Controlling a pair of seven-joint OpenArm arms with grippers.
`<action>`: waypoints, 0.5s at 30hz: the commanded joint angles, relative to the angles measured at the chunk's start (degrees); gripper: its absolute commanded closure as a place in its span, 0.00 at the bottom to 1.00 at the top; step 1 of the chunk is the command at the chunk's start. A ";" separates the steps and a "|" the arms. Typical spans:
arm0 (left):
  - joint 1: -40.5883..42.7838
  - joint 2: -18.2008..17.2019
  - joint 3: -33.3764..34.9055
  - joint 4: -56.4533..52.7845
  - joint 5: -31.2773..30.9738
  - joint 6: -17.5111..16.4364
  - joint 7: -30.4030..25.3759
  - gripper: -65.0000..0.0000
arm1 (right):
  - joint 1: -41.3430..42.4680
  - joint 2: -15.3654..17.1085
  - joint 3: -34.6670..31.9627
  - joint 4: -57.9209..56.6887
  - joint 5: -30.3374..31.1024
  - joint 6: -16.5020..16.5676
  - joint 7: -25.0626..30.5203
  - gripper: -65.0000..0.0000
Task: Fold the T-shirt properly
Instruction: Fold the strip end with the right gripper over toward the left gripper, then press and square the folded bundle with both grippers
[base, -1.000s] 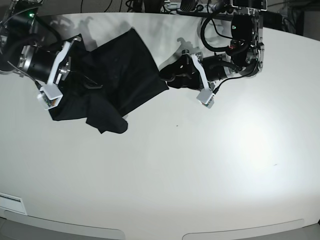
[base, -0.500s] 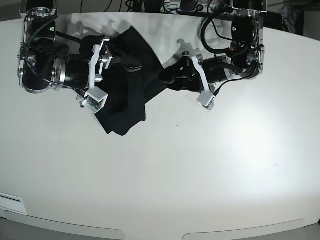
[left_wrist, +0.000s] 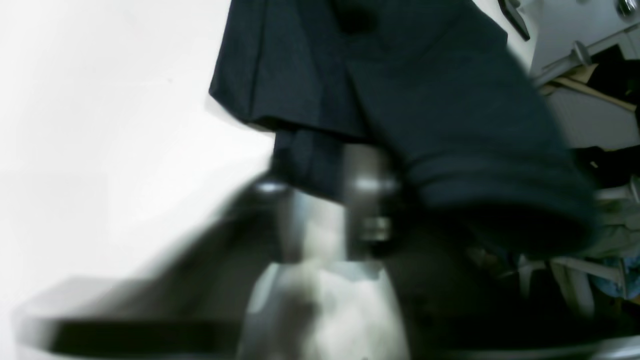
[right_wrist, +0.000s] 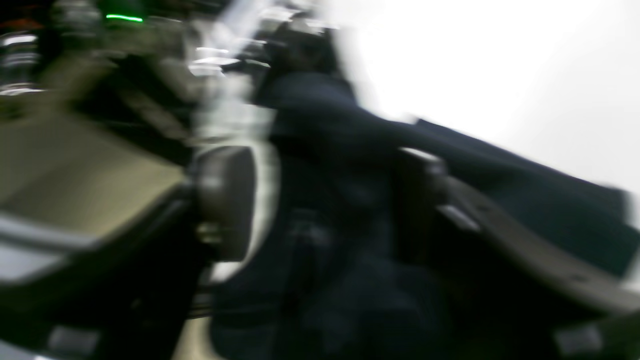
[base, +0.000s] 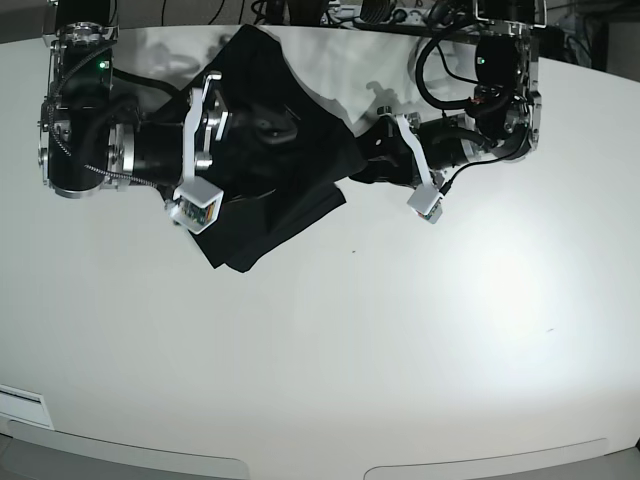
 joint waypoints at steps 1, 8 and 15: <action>-0.96 -0.72 -0.39 1.11 -1.62 -0.71 -0.98 1.00 | 1.40 0.72 1.53 0.83 0.48 0.08 2.95 0.61; -3.37 -6.47 -11.04 6.95 -5.38 -0.71 -0.22 1.00 | 2.32 1.90 5.55 0.81 -6.32 0.08 8.59 1.00; -3.45 -4.59 -5.31 6.97 -23.89 -0.71 10.23 1.00 | 4.15 3.15 1.09 -4.35 -18.64 0.08 18.18 1.00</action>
